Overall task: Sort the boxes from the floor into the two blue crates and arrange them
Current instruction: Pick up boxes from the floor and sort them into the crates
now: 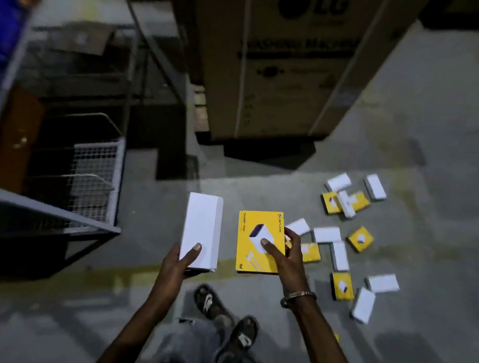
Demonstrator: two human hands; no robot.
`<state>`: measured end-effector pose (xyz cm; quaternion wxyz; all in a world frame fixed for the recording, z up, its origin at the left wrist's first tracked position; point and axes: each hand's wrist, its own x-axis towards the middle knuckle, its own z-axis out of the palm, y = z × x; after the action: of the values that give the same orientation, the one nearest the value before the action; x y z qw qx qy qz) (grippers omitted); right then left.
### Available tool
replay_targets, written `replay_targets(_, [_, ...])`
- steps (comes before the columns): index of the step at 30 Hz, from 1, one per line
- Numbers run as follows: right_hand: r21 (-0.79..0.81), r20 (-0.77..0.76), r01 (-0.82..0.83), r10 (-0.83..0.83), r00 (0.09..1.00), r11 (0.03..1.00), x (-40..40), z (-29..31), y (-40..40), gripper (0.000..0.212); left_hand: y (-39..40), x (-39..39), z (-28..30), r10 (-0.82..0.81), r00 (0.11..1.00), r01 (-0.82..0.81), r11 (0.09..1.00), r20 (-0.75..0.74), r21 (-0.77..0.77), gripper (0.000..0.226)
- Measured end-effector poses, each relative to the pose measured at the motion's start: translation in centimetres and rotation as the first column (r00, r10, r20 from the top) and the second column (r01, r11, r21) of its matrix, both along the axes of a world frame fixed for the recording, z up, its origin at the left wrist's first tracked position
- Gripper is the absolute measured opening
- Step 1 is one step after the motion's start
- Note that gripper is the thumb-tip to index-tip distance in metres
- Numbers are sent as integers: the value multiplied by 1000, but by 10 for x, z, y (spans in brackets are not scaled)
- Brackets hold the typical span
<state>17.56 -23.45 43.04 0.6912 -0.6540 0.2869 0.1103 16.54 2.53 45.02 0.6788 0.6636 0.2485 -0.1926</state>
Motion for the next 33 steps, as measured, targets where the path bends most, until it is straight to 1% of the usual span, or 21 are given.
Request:
replay_targets(3, [44, 60, -76, 73, 996, 996, 37, 39, 41, 66, 35, 7, 36, 137, 989, -134, 990, 64, -46, 33])
replay_targets(4, [46, 91, -106, 102, 991, 993, 52, 52, 58, 63, 49, 11, 45, 189, 978, -183, 980, 88, -78, 40])
replay_targets(6, [42, 136, -162, 155, 978, 986, 77, 73, 92, 56, 75, 20, 61, 270, 956, -255, 958, 111, -132, 61])
replay_targets(7, [44, 161, -192, 183, 970, 980, 92, 84, 108, 55, 87, 27, 68, 304, 945, -283, 946, 123, -161, 67])
replay_targets(9, [76, 181, -244, 227, 957, 967, 114, 102, 138, 55, 108, 38, 78, 354, 923, -321, 924, 147, -209, 72])
replay_targets(10, [85, 186, -265, 246, 951, 960, 123, 109, 154, 56, 120, 42, 81, 382, 910, -342, 912, 161, -228, 70])
replay_targets(13, [84, 199, -325, 304, 932, 942, 146, 123, 193, 67, 153, 55, 93, 446, 876, -394, 881, 185, -260, 49])
replay_targets(17, [48, 212, -411, 393, 895, 911, 185, 137, 234, 77, 194, 75, 105, 544, 816, -483, 827, 194, -288, 49])
replay_targets(19, [24, 224, -439, 423, 878, 898, 211, 143, 248, 74, 208, 87, 109, 575, 792, -513, 809, 205, -288, 55])
replay_targets(21, [3, 250, -472, 457, 854, 881, 243, 147, 265, 68, 220, 104, 110, 627, 749, -557, 771, 215, -308, 64])
replay_targets(22, [0, 264, -493, 475, 839, 870, 261, 149, 274, 66, 227, 116, 110, 649, 730, -579, 754, 214, -311, 59])
replay_targets(25, [21, 297, -550, 520, 801, 835, 317, 151, 304, 64, 242, 153, 111, 696, 681, -629, 716, 228, -303, 34])
replay_targets(26, [23, 304, -569, 537, 787, 822, 338, 150, 314, 64, 246, 169, 111, 715, 660, -654, 698, 230, -294, 30])
replay_targets(28, [19, 317, -603, 567, 760, 798, 379, 147, 332, 63, 254, 201, 112, 744, 623, -690, 668, 242, -278, 33])
replay_targets(30, [33, 323, -642, 600, 732, 766, 424, 146, 352, 63, 263, 241, 113, 802, 549, -756, 597, 237, -269, 39])
replay_targets(33, [37, 315, -698, 654, 688, 716, 482, 147, 379, 60, 271, 292, 118, 879, 412, -843, 468, 241, -264, 41])
